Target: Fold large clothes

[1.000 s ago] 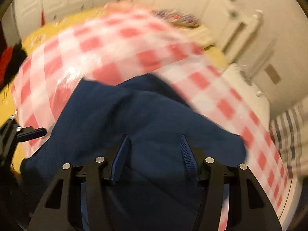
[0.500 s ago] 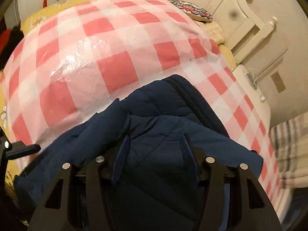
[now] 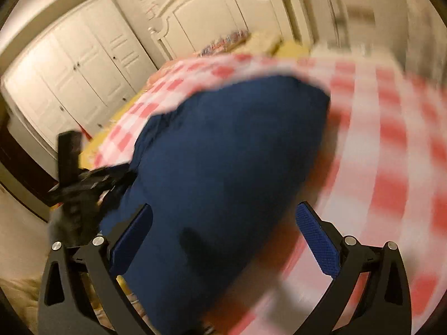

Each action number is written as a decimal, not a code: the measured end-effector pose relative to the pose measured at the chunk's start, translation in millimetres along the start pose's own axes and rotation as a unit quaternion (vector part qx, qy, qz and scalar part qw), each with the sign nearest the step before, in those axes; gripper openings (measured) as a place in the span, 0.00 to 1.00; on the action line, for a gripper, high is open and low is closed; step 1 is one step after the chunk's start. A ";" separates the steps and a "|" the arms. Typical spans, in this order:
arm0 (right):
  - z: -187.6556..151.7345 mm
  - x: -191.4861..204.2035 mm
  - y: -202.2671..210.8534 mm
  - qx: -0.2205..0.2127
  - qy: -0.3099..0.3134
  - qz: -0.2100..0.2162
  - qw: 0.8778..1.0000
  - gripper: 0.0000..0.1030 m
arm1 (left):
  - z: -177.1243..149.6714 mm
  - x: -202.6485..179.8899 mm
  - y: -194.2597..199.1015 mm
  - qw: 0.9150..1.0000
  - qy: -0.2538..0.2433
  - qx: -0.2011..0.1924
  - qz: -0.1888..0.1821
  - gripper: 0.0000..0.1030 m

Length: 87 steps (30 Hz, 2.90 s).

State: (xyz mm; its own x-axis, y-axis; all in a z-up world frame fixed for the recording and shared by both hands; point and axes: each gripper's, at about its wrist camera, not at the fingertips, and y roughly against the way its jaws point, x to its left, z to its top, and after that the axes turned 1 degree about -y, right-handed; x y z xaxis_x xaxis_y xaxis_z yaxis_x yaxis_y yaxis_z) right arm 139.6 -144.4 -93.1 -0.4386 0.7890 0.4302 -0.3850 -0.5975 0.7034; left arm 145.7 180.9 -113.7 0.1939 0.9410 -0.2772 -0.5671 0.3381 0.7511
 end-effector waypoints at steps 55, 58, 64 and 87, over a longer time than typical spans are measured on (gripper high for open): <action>-38.5 45.8 166.6 -0.286 0.047 -0.285 0.914 0.95 | -1.6 -272.6 90.1 0.942 -0.124 -0.284 0.126 0.98; -40.5 48.7 166.0 -0.284 0.044 -0.281 0.916 0.95 | -1.9 -271.2 86.6 0.945 -0.122 -0.277 0.125 0.98; -41.0 48.5 165.6 -0.283 0.043 -0.278 0.917 0.95 | -3.8 -268.3 85.8 0.947 -0.119 -0.270 0.124 0.98; -43.2 54.3 149.9 -0.264 0.053 -0.275 0.923 0.95 | -8.0 -260.1 84.3 0.953 -0.109 -0.257 0.120 0.98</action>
State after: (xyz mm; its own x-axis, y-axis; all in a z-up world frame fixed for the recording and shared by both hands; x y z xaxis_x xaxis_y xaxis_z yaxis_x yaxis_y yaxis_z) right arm 23.0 -197.3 11.3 -0.1252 0.9921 0.0121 -0.9031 -0.1191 0.4126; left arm 41.1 -35.5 16.9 0.1399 0.9894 0.0390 -0.9223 0.1159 0.3686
